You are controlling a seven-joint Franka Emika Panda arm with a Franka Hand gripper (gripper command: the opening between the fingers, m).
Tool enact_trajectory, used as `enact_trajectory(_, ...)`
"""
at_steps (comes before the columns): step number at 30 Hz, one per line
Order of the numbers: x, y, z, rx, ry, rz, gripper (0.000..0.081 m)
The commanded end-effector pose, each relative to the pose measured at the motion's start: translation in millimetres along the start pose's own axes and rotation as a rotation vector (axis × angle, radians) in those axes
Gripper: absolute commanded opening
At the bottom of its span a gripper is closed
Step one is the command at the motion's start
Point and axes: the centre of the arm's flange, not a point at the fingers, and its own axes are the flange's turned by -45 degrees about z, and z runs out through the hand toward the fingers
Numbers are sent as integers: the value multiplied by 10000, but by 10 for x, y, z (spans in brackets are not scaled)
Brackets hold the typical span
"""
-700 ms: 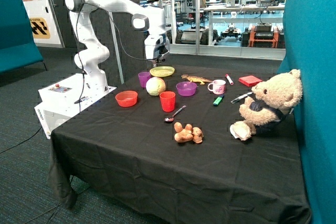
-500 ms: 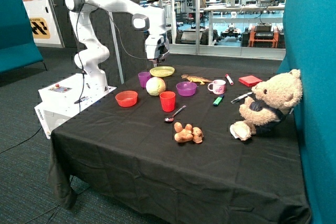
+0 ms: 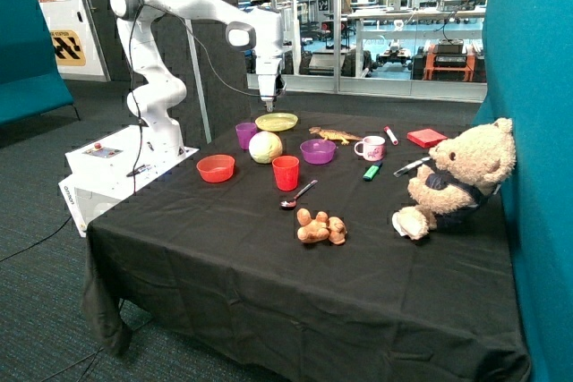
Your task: Match the cups with the appropriate bowls
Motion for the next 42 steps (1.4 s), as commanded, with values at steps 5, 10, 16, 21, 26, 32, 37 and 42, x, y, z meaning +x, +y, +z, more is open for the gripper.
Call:
enact_trajectory(5, -147, -390, 48, 8, 61, -2056, 363)
enact_trajectory(10, -208, -547, 78, 7, 62, -2421, 361)
enact_trajectory(16, -255, -595, 131, 6, 62, -2577, 348)
enact_trajectory(21, -283, -571, 213, 6, 62, -2540, 380)
enact_trajectory(26, -339, -550, 275, 6, 62, -2520, 374)
enact_trajectory(32, -430, -539, 386, 6, 62, -2563, 390)
enact_trajectory(37, -529, -597, 357, 5, 62, -2884, 381)
enact_trajectory(42, -608, -608, 333, 5, 62, -2991, 380)
